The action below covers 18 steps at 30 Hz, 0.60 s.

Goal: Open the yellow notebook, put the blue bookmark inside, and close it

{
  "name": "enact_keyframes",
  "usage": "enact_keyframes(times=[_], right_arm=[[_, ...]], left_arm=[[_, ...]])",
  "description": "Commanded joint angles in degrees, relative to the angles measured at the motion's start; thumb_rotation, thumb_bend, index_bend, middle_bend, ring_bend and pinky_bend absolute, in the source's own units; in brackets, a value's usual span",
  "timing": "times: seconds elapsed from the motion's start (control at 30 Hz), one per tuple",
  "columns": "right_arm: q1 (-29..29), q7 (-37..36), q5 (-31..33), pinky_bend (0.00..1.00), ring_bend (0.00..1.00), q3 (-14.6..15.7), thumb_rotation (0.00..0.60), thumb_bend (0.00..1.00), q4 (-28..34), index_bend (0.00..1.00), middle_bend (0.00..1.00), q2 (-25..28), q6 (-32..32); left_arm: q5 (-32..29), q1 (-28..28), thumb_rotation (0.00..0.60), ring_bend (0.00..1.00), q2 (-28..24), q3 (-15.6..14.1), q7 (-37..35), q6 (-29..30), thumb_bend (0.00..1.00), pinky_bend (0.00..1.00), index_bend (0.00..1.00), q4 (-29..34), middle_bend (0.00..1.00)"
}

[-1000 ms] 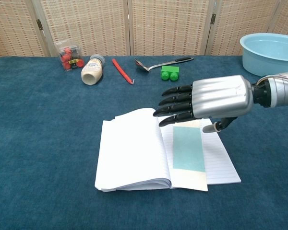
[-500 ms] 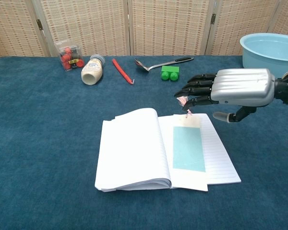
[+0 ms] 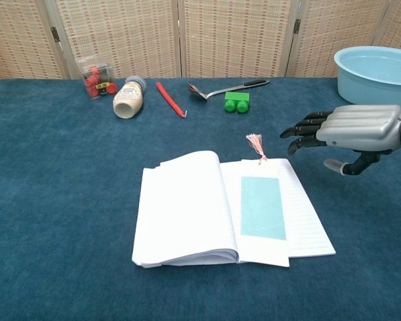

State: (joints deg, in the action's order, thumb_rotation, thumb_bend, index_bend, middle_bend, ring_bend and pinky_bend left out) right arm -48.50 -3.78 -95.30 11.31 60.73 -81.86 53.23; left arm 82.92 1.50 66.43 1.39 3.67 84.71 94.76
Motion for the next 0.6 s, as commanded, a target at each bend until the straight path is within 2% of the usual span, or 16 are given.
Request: enact_keyframes(times=[0.03, 0.6], right_arm=[[0.44, -0.52, 0.82, 0.0, 0.0, -0.67, 0.6, 0.57, 0.61, 0.19, 0.0, -0.26, -0.95], [0.65, -2.1, 0.4, 0.0, 0.0, -2.56, 0.6, 0.57, -1.21, 0.19, 0.0, -3.41, -3.71]], left_arm=[[-0.04, 0.03, 0.6, 0.04, -0.01, 0.01, 0.06, -0.04, 0.07, 0.14, 0.15, 0.04, 0.04], [-0.09, 0.14, 0.6, 0.04, -0.1, 0.03, 0.1, 0.01, 0.07, 0.14, 0.15, 0.11, 0.04]])
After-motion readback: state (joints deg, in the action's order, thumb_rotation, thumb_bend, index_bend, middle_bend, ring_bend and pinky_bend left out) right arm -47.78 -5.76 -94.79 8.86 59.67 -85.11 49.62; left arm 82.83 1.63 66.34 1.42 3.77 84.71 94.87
